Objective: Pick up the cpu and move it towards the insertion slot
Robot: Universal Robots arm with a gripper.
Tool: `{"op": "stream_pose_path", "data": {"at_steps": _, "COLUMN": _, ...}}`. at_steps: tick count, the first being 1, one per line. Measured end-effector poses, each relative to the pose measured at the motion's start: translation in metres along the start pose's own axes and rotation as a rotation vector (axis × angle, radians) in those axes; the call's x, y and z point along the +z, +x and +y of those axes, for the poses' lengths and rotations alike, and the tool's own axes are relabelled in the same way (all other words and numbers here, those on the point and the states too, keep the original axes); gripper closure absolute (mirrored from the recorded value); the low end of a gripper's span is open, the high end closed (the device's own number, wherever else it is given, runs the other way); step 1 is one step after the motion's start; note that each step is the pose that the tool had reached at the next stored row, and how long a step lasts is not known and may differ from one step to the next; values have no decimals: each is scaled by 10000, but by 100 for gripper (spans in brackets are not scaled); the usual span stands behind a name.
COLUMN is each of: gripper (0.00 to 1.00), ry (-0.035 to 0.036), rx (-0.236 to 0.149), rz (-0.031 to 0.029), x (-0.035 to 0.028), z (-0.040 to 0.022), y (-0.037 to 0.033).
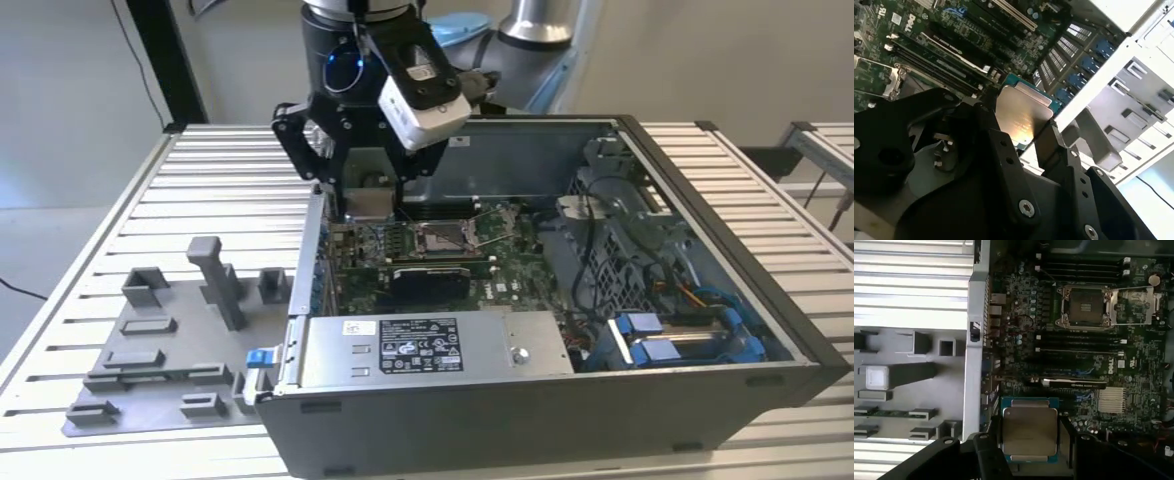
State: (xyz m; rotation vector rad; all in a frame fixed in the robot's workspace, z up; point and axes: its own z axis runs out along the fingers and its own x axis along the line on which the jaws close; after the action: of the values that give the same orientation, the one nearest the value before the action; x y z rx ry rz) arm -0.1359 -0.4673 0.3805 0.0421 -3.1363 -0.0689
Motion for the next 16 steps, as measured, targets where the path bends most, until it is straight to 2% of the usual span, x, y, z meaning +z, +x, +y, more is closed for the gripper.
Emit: {"op": "stream_pose_path", "data": {"at_steps": 16, "gripper": 100, "ry": -1, "rx": 0, "rz": -1, "x": -3, "z": -19, "y": -727}}
